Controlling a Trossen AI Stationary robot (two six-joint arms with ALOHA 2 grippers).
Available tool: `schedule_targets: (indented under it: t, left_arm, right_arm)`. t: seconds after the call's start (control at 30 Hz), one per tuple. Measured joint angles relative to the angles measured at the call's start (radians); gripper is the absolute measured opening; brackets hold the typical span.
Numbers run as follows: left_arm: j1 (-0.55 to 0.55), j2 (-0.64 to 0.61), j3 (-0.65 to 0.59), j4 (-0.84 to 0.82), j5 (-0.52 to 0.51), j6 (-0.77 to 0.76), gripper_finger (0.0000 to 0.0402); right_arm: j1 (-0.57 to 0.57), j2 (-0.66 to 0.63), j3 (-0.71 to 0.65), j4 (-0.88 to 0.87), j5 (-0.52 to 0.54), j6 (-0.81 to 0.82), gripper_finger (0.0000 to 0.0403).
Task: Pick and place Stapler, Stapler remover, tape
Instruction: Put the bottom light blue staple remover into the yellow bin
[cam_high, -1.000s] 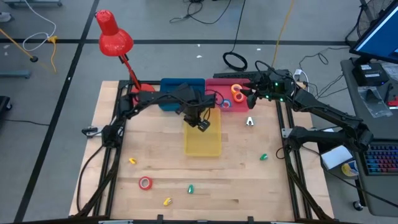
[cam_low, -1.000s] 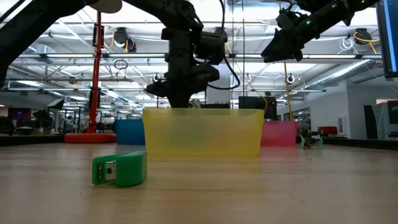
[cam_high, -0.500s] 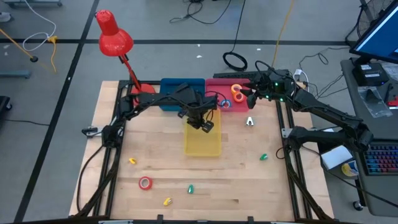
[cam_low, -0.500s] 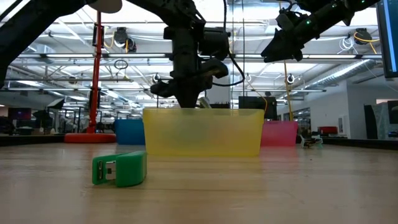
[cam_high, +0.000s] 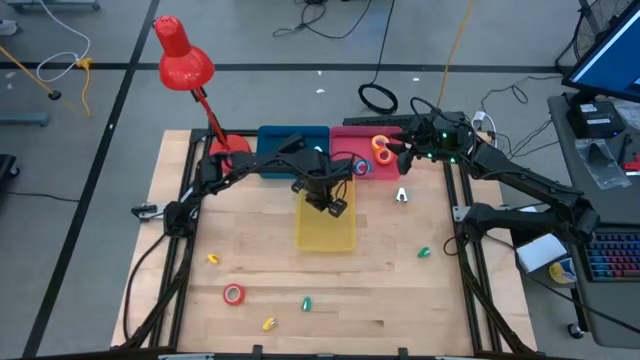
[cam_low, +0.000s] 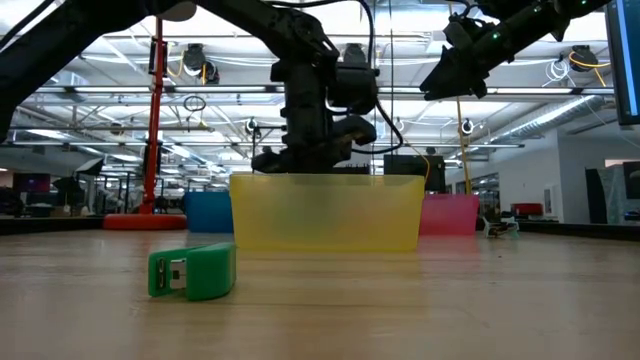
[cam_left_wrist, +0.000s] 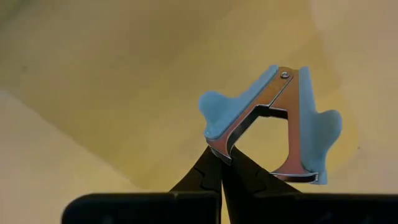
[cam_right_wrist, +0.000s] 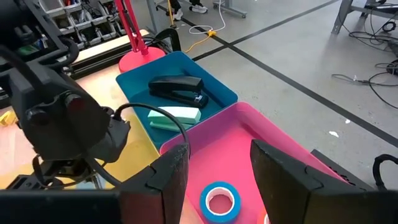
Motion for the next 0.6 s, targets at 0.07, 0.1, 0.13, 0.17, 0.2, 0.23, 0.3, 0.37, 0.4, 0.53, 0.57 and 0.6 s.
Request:
schedule_targets:
  t: [0.07, 0.1, 0.13, 0.17, 0.2, 0.23, 0.3, 0.37, 0.4, 0.53, 0.57, 0.6]
  left_arm:
    - [-0.001, 0.0, 0.0, 0.006, 0.0, 0.018, 0.0]
    - [-0.001, 0.0, 0.0, 0.009, 0.0, 0.034, 0.0001]
    - [-0.002, 0.0, 0.0, 0.012, 0.0, 0.051, 0.0002]
    - [-0.003, 0.0, 0.0, 0.014, 0.0, 0.064, 0.0006]
    - [-0.005, 0.0, 0.0, 0.02, -0.003, 0.074, 0.0011]
    - [-0.006, 0.0, 0.0, 0.03, -0.006, 0.082, 0.0016]
    - [-0.006, 0.0, 0.0, 0.045, -0.006, 0.086, 0.003]
    - [-0.007, 0.0, 0.0, 0.056, -0.006, 0.086, 0.0045]
    - [-0.007, 0.0, 0.0, 0.056, -0.007, 0.086, 0.0052]
    - [-0.006, 0.0, 0.0, 0.056, -0.007, 0.087, 0.0081]
    - [-0.006, 0.0, 0.0, 0.055, -0.007, 0.087, 0.0087]
    - [-0.006, 0.0, 0.0, 0.055, -0.007, 0.087, 0.0093]
  right_arm:
    - [0.0, 0.0, 0.0, 0.0, 0.0, 0.001, 0.0164]
    - [0.0, 0.0, 0.0, 0.0, 0.0, 0.004, 0.0164]
    - [0.0, 0.0, 0.0, 0.0, 0.0, 0.004, 0.0164]
    - [0.0, 0.0, 0.0, 0.0, -0.001, 0.004, 0.0164]
    - [0.0, 0.0, 0.0, 0.0, -0.002, 0.004, 0.0164]
    - [0.0, 0.0, 0.0, 0.0, -0.002, 0.004, 0.0164]
    - [0.0, 0.0, 0.0, 0.0, -0.003, 0.004, 0.0164]
    - [0.0, 0.0, 0.0, 0.0, -0.003, 0.004, 0.0164]
    - [0.0, 0.0, 0.0, 0.0, -0.003, 0.004, 0.0164]
    - [0.0, 0.0, 0.0, 0.0, -0.003, 0.004, 0.0164]
    - [0.0, 0.0, 0.0, 0.0, -0.003, 0.004, 0.0164]
    - [0.0, 0.0, 0.0, 0.0, -0.003, 0.004, 0.0164]
